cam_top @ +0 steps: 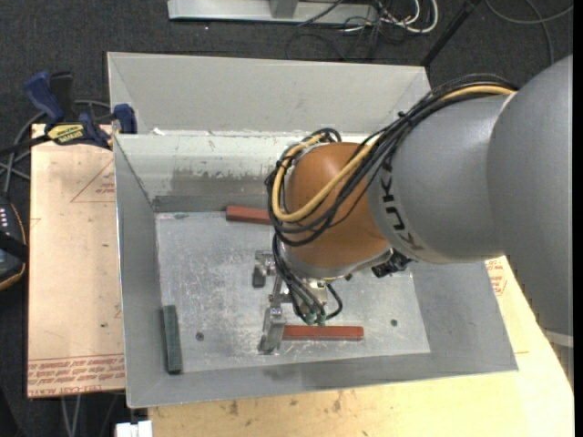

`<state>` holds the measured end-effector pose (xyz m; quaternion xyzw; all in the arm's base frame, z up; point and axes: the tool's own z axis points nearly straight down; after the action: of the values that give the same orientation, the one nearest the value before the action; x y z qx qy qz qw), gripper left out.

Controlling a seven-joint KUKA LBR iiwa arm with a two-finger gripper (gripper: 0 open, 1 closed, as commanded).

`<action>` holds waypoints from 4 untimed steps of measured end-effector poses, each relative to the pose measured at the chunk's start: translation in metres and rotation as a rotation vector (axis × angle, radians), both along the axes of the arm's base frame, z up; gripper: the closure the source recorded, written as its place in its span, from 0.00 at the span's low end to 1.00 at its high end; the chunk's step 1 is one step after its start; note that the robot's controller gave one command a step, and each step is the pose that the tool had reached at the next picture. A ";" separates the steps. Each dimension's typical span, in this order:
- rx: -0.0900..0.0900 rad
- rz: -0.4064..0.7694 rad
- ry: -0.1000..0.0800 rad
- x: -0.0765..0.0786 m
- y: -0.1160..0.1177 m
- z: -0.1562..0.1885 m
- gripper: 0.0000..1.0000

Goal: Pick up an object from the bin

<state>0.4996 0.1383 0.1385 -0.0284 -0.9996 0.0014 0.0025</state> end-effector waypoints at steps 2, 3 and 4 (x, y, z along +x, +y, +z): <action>0.004 0.047 -0.004 0.012 -0.074 -0.069 1.00; 0.005 0.388 -0.008 0.011 -0.066 -0.044 1.00; 0.005 0.386 -0.006 0.011 -0.066 -0.045 0.00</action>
Offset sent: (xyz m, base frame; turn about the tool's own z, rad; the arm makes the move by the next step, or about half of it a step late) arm 0.0120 -0.0743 -0.0685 -0.0487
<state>0.5106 0.0718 0.0936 0.1639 -0.9865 -0.0008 -0.0008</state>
